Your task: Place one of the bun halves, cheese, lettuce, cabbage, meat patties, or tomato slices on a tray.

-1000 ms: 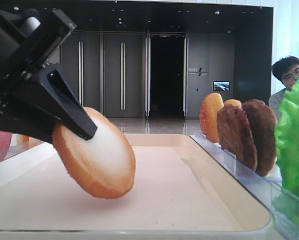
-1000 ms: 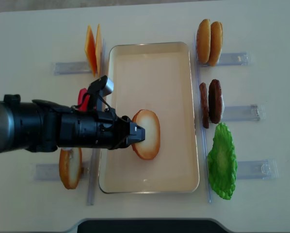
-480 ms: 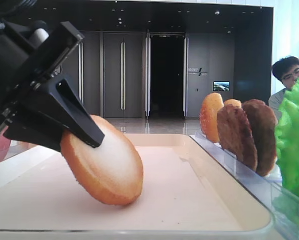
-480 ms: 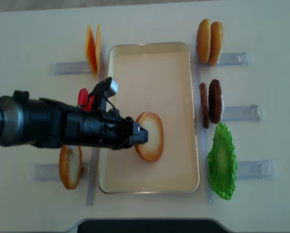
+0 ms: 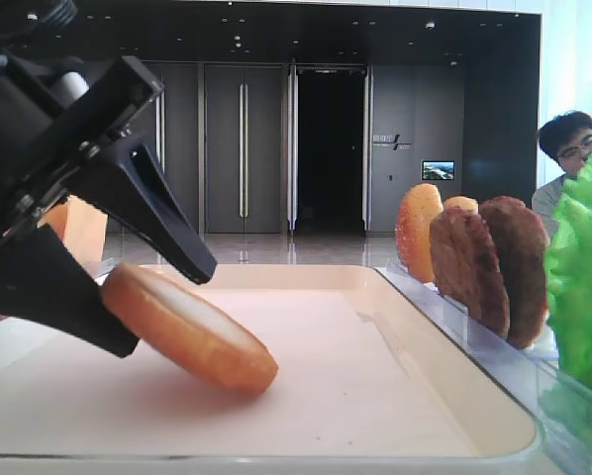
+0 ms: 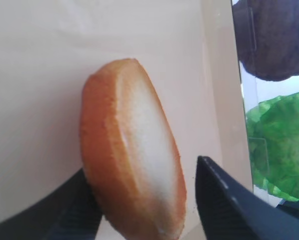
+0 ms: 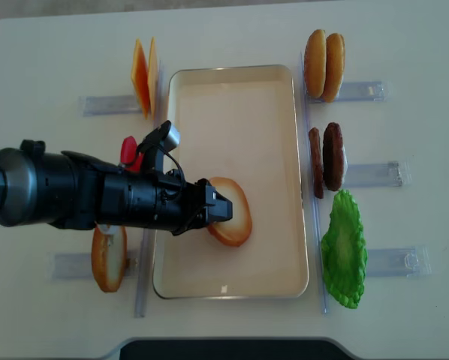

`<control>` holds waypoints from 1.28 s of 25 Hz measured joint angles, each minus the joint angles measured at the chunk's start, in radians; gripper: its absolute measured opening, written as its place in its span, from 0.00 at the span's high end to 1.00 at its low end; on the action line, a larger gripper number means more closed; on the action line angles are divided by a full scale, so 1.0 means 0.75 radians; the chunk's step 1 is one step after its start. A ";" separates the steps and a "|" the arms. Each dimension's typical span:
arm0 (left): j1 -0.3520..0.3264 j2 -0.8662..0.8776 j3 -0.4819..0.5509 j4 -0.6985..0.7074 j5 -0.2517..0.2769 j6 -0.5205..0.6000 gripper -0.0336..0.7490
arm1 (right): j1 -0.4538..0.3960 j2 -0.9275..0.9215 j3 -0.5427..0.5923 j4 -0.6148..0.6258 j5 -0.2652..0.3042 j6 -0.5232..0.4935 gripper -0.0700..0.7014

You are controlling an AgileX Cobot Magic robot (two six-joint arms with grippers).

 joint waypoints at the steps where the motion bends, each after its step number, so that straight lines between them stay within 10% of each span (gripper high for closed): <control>1: 0.000 0.000 0.000 0.026 -0.003 -0.020 0.36 | 0.000 0.000 0.000 0.000 0.000 0.000 0.20; 9: 0.000 -0.067 0.000 0.174 -0.067 -0.179 0.31 | 0.000 0.000 0.000 0.000 0.000 0.000 0.20; 20: 0.000 -0.246 0.000 0.849 -0.082 -0.858 0.31 | 0.000 0.000 0.000 0.000 0.000 0.000 0.20; 32: 0.000 -0.518 0.000 1.069 -0.042 -1.098 0.31 | 0.000 0.000 0.000 0.001 0.000 0.000 0.20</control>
